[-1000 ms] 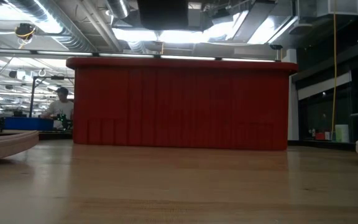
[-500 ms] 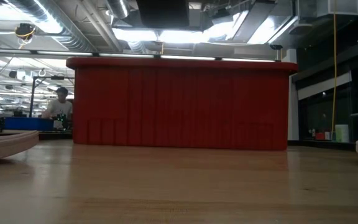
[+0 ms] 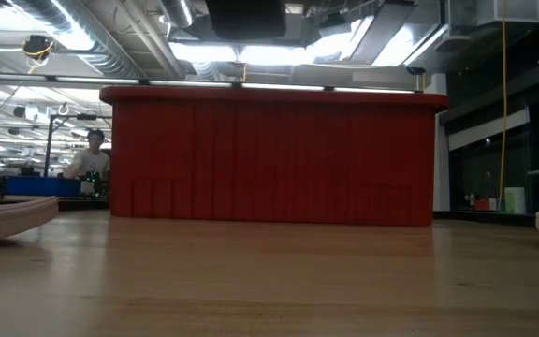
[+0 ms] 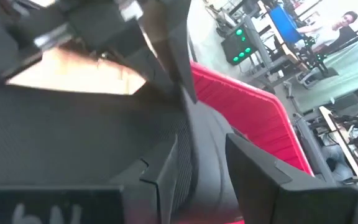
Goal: Pick and place slides into bin
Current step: Put the black slide into the red bin
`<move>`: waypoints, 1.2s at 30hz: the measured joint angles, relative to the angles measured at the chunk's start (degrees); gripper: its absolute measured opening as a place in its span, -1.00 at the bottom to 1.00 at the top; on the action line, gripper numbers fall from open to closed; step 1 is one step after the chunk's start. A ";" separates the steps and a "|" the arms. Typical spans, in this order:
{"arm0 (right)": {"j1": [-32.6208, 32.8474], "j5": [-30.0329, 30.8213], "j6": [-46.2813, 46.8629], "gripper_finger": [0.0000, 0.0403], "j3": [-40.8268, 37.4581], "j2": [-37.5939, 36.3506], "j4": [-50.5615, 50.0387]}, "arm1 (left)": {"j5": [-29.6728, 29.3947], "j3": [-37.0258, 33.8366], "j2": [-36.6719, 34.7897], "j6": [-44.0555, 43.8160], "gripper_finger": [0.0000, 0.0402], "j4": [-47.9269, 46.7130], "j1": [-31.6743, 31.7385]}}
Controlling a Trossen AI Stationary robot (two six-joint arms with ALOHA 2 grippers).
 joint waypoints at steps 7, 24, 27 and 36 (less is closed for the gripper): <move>0.00 0.01 2.91 -0.32 0.00 0.01 -4.06 | -0.14 0.00 -0.02 -1.39 -0.96 0.41 -1.15; 0.02 1.14 2.76 -0.32 -0.01 0.00 -2.49 | 0.21 0.00 -0.04 -1.55 -0.96 3.46 -2.08; 0.04 1.60 2.76 -0.32 -0.02 0.00 -2.36 | 0.35 0.00 -0.04 -1.57 -0.96 3.47 -2.10; 0.04 3.17 2.76 -0.52 1.57 0.04 -2.25 | 0.05 0.00 -0.08 -2.76 -0.96 3.73 -2.08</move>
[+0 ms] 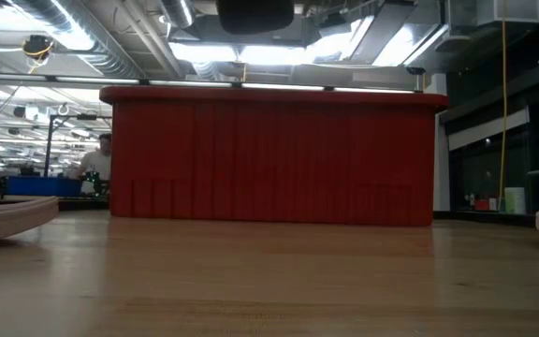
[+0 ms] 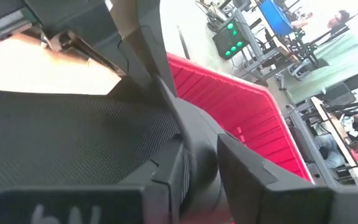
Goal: Pick and place slides into bin
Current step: Put the black slide into the red bin
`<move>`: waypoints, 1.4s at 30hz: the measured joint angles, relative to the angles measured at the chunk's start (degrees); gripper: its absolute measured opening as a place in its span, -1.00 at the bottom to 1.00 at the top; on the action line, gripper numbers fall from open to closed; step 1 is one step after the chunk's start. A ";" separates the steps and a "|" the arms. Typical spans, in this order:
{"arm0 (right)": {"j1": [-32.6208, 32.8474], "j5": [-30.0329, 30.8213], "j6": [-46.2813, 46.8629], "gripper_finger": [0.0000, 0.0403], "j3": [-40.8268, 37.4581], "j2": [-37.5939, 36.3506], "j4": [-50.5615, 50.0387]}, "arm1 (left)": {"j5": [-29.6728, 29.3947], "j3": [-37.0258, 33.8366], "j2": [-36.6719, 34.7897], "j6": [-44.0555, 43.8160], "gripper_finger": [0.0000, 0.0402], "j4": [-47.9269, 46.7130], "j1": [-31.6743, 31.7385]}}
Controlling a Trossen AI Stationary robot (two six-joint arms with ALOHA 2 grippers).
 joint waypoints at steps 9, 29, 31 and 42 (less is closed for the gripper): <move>-0.40 0.00 0.37 -0.80 0.81 0.00 -4.52 | 0.15 -0.02 0.02 4.75 -0.96 4.40 -0.89; -1.04 2.30 -0.01 -0.92 2.40 0.02 -4.68 | -4.06 0.00 -1.69 13.25 -0.66 5.79 -3.12; -1.11 3.30 -0.03 -0.92 3.39 0.02 -4.80 | -4.22 0.00 -3.18 13.25 -0.63 5.74 -4.02; -3.03 4.46 -7.20 -0.92 8.98 0.00 -4.22 | -5.93 0.00 -12.81 19.29 -0.54 5.16 -9.63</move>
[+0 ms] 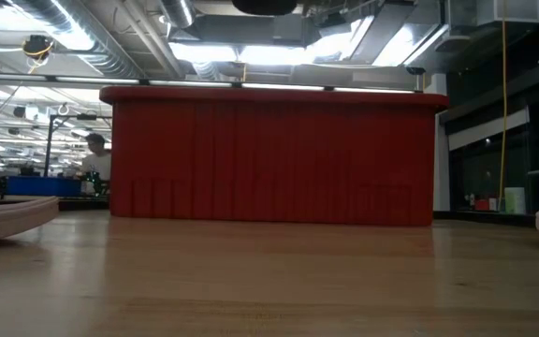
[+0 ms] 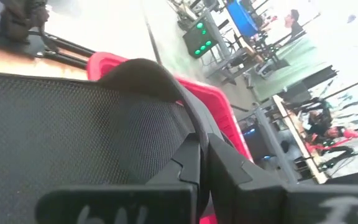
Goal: Pick and place slides into bin
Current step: Put the black slide into the red bin
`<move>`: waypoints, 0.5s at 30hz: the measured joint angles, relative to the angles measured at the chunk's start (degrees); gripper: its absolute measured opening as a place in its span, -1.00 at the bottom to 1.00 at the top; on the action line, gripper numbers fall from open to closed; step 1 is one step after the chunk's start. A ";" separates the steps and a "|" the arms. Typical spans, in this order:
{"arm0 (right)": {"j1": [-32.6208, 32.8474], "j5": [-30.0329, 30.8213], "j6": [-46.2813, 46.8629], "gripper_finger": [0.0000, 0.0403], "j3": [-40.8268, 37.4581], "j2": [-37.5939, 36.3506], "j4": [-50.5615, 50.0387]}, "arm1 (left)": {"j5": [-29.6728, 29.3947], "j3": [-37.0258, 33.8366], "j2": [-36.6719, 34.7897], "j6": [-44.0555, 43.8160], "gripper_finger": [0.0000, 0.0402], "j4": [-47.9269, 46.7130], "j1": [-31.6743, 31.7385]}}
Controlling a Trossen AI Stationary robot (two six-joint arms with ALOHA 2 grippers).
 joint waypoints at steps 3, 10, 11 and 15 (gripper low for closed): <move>-2.03 -0.13 -0.18 -0.92 0.72 0.00 0.04 | -0.12 0.00 -3.03 0.12 -0.54 0.00 -1.16; -8.06 -2.96 -3.60 -0.92 0.76 0.00 0.15 | 0.04 -0.04 -8.10 -4.31 -0.54 -6.43 -2.83; -9.08 -4.76 -3.57 -0.92 0.76 0.00 0.19 | -0.07 -0.42 -8.75 -6.43 -0.54 -7.64 -2.81; -13.08 -8.80 -3.56 -0.92 0.76 -0.23 0.13 | -1.04 -2.87 -10.58 -14.65 -0.54 -13.73 -2.53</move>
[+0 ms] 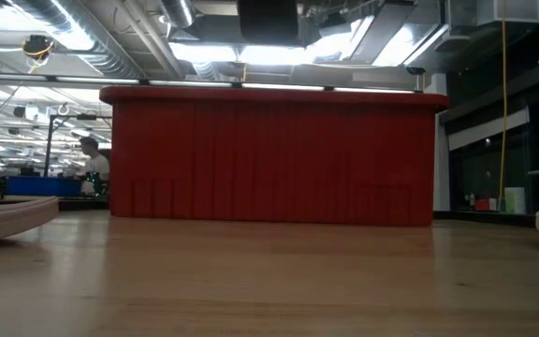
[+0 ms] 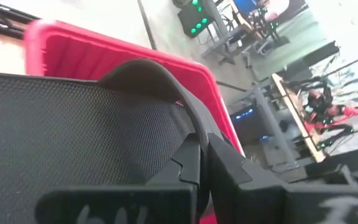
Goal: Pick and place slides into bin
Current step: Put the black slide into the red bin
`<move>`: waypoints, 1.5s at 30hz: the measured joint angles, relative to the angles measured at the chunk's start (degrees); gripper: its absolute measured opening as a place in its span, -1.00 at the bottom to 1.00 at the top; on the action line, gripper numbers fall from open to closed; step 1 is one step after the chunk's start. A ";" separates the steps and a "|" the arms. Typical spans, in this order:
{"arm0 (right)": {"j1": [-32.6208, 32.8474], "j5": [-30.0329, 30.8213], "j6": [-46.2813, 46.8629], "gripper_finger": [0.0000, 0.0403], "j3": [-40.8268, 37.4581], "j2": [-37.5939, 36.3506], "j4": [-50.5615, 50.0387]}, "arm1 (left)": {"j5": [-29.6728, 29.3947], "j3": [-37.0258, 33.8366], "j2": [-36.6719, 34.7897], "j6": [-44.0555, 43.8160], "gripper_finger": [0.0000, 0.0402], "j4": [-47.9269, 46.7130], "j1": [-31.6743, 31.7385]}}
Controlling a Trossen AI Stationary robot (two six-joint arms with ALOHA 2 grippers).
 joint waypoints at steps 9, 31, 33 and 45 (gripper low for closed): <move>-11.22 -6.64 -1.47 -0.92 -0.52 -0.69 1.14 | -2.47 -10.53 -3.47 -8.09 -0.54 -1.38 0.00; -31.21 -27.62 -11.45 -0.92 -22.06 -0.65 29.18 | 3.90 -12.78 -7.58 -7.93 -0.54 -1.31 -0.17; -32.35 -28.35 -10.69 -0.92 -24.47 -0.67 30.38 | 3.88 -12.78 -7.59 -8.22 -0.54 -1.31 -0.17; -35.67 -34.92 -8.67 -0.92 -36.61 -0.67 40.72 | 0.23 -12.78 -7.79 -8.24 -0.54 -1.31 -0.17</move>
